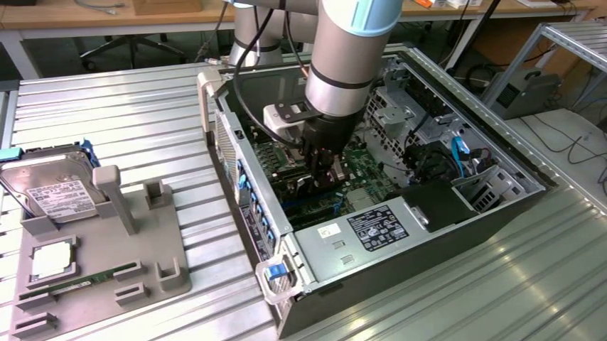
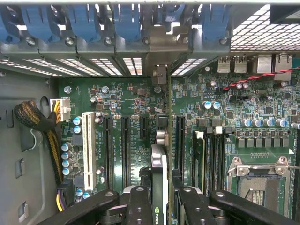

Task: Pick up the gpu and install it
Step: 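Insert the gpu into the slot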

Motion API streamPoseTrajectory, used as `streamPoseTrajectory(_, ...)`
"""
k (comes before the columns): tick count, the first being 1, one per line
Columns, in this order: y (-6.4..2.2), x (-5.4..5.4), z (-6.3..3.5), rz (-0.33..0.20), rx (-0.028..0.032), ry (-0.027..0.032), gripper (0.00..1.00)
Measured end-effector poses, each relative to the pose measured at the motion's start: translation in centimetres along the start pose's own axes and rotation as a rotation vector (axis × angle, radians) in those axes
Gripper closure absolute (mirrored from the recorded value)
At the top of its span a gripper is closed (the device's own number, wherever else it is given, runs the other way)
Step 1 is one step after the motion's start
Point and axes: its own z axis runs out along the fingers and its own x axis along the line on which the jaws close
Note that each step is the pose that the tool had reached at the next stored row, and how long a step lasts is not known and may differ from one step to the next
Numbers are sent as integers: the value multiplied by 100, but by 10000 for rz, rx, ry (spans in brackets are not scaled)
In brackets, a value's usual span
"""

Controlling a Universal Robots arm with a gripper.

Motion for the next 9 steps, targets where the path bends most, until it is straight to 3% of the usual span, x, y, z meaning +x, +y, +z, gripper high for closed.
streamPoseTrajectory(9, 3, 0, 15, 2, -1, 1, 73)
